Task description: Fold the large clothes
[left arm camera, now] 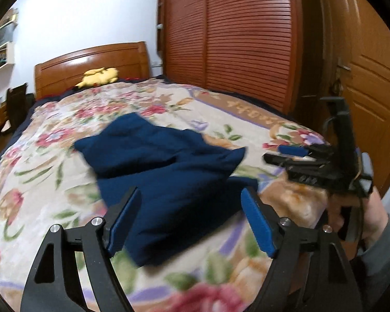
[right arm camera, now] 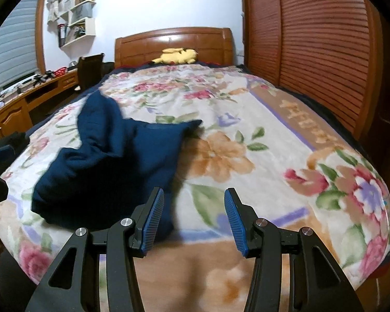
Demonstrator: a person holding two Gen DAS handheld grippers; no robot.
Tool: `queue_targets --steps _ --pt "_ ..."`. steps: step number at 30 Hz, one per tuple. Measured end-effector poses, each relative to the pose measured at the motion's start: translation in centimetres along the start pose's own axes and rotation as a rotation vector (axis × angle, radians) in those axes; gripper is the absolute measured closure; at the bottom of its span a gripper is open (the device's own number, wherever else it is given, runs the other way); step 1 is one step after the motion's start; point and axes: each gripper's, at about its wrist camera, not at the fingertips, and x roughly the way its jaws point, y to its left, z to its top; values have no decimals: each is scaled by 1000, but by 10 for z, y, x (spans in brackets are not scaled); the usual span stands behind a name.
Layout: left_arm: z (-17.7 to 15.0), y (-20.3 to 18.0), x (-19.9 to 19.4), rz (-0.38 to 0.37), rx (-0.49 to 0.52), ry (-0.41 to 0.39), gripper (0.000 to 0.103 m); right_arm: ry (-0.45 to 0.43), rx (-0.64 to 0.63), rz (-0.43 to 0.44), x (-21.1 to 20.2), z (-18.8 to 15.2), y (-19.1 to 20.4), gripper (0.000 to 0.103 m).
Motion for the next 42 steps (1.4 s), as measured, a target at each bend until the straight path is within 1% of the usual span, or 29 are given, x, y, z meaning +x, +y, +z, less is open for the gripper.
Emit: queue_targets --steps 4,7,10,13,15,18,21,25,32,35,37,39,42 --pt "-15 31 -7 63 -30 -4 23 -33 -15 30 -6 6 12 53" --pt "-25 55 -14 82 -68 -3 23 -62 -34 49 -12 10 21 53" --pt "-32 73 -15 113 -76 -3 23 -90 -52 76 -16 16 30 53" --pt "-35 87 -14 130 -78 -1 23 -110 -67 106 -9 21 39 53" --pt "-38 96 -13 138 -78 -4 23 -105 -95 97 1 22 46 53" --pt "-41 110 -9 145 -89 -17 23 -55 -120 93 26 27 55 53" --pt "-43 123 0 146 -103 -15 23 -42 -175 83 40 39 66 53" --pt "-44 137 11 146 -120 -19 23 -18 -204 121 56 65 80 53" --pt "-53 155 27 166 -119 -15 23 48 -281 133 98 104 106 53" --pt "-56 160 30 177 -116 -17 23 107 -283 148 123 117 112 53" --pt "-59 163 31 188 -121 -28 23 150 -291 137 141 123 115 53" --pt "-60 167 34 162 -132 -19 23 201 -292 129 160 128 117 52" --pt "-59 169 36 155 -134 -15 23 269 -288 133 186 134 121 51"
